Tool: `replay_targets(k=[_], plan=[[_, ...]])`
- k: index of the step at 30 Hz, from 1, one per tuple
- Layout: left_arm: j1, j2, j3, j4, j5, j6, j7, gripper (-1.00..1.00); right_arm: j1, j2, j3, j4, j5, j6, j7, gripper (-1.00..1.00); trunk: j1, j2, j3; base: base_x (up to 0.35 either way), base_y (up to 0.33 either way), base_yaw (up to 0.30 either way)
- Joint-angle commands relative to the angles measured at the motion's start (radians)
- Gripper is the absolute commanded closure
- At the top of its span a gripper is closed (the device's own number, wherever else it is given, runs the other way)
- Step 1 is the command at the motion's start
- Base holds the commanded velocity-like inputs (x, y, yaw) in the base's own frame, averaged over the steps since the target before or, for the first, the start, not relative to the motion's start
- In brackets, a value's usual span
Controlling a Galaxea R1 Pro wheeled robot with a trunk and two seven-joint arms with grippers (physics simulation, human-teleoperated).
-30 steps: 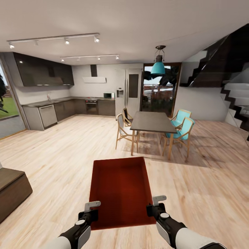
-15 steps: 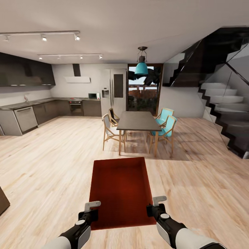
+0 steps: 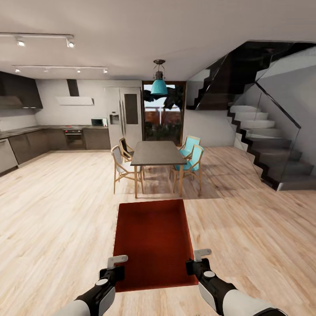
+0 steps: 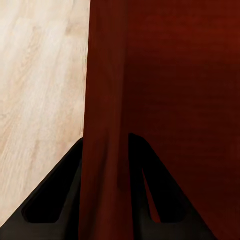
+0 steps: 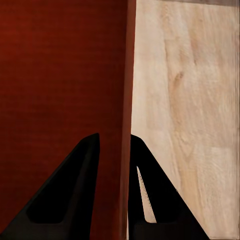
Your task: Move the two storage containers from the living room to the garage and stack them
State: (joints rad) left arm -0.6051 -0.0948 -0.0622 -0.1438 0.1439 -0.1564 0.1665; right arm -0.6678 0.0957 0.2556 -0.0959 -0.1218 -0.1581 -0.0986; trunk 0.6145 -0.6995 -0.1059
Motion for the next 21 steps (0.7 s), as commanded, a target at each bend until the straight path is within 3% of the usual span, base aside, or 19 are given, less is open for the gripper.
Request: replay_targets(k=[1, 21], plan=[[-0.001, 0.000, 0.065, 0.003, 0.054, -0.005, 0.028, 1.00, -0.001, 0.001, -0.061, -0.073, -0.002, -0.013, 0.000, 1.00, 0.000, -0.001, -0.002, 0.000, 0.000, -0.282], [-0.001, 0.000, 0.065, 0.003, 0.054, -0.005, 0.028, 1.00, -0.001, 0.001, -0.061, -0.074, -0.002, -0.013, 0.000, 1.00, 0.000, -0.001, -0.002, 0.000, 0.000, -0.281]])
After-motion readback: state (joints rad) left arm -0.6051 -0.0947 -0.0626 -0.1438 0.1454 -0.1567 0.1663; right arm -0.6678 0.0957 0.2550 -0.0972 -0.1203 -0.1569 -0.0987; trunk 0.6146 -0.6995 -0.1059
